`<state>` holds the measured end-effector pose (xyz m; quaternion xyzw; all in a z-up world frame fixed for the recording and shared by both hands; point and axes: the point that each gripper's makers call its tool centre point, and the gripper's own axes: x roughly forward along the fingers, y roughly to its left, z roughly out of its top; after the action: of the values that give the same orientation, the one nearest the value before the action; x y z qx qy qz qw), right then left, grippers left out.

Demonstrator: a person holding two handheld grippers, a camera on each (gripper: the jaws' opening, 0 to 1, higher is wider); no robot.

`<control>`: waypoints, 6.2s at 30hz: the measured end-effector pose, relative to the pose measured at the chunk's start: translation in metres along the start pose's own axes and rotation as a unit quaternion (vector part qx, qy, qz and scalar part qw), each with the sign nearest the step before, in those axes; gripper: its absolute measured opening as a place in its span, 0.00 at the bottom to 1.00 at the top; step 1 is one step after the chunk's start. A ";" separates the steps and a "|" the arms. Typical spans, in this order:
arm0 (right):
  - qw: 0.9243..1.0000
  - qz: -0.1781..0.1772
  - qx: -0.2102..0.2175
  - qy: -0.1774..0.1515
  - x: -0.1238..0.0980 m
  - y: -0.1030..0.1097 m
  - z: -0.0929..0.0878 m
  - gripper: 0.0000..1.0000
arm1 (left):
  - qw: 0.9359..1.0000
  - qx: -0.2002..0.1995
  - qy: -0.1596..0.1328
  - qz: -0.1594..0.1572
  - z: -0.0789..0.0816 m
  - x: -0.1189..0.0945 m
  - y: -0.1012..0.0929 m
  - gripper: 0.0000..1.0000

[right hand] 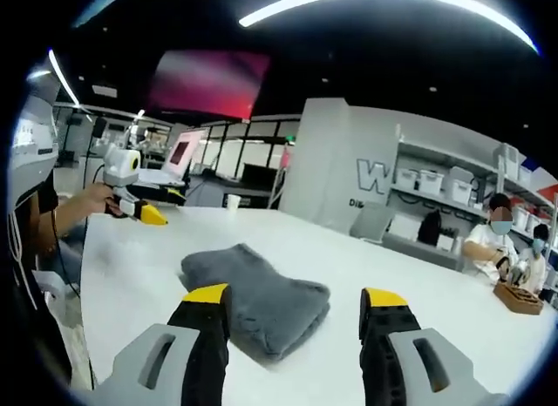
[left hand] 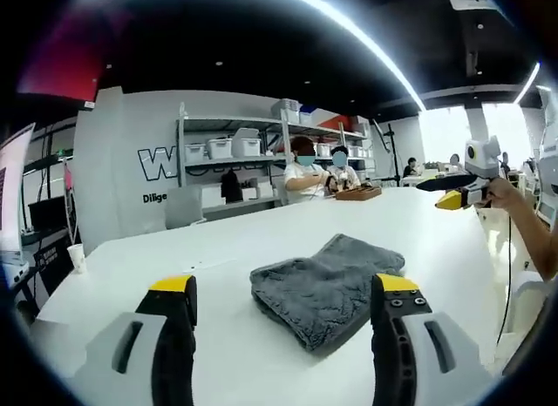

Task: Open the folded towel by lifting each exposed corner and separating the folded layers until the towel lies flat within the target outline without major curled edges

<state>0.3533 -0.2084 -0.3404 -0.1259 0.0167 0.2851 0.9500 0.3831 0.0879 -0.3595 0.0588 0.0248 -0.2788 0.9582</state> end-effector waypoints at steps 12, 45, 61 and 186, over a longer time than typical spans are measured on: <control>1.000 0.011 -0.008 0.006 0.022 -0.004 -0.002 0.56 | 1.000 0.000 -0.010 0.007 0.005 0.013 0.016 0.78; 0.997 -0.011 -0.051 0.055 0.075 -0.021 -0.021 0.52 | 1.000 0.013 0.001 -0.002 -0.001 0.049 0.033 0.69; 0.996 -0.024 -0.047 0.075 0.100 -0.034 -0.028 0.47 | 1.000 0.003 -0.009 0.011 0.004 0.070 0.051 0.67; 0.978 0.181 0.008 -0.101 0.132 0.036 0.008 0.02 | 0.983 -0.153 0.081 -0.066 -0.109 0.136 0.024 0.45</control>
<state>0.4443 -0.1065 -0.3550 -0.0834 -0.0545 0.4633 0.8806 0.5087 0.0493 -0.4758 -0.0682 0.1485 -0.3285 0.9303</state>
